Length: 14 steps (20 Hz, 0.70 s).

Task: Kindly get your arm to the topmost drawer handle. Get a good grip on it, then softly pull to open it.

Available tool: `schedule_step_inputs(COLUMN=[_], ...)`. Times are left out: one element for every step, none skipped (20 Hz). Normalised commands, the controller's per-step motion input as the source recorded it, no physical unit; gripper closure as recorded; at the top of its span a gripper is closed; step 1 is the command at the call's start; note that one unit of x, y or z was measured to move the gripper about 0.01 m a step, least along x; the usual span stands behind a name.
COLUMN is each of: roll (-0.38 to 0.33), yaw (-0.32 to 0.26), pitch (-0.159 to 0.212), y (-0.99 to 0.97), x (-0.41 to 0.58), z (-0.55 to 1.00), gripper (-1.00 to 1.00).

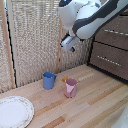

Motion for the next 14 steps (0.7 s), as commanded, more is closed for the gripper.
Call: schedule_step_inputs(roll=[-0.375, -0.375, -0.369, -0.371, -0.375, -0.375, -0.375, -0.375, -0.361, -0.356, -0.351, -0.344, -0.337, -0.314], yaw=[0.119, 0.116, 0.112, 0.107, 0.057, 0.04, 0.021, 0.0, 0.0, 0.0, 0.0, 0.0, 0.0, 0.0], pitch=[0.0, 0.0, 0.0, 0.0, 0.0, 0.0, -0.056, -0.02, -0.021, -0.039, -0.028, -0.028, -0.026, -0.038], y=[0.0, 0.0, 0.0, 0.0, 0.0, 0.0, -0.02, -0.04, -0.1, -0.14, -0.13, -0.15, -0.17, -0.34], x=[0.08, 0.094, 0.103, 0.106, 0.057, 0.054, -0.051, -0.109, -0.2, -0.246, -0.269, -0.286, -0.271, -0.323], z=[0.09, 0.09, 0.14, 0.14, 0.11, 0.11, 0.12, 0.14, 0.17, 0.18, 0.21, 0.21, 0.23, 0.13], gripper=[-1.0, -1.0, -1.0, -1.0, -1.0, -1.0, -1.0, -1.0, -1.0, -1.0, -1.0, -1.0, -1.0, -1.0])
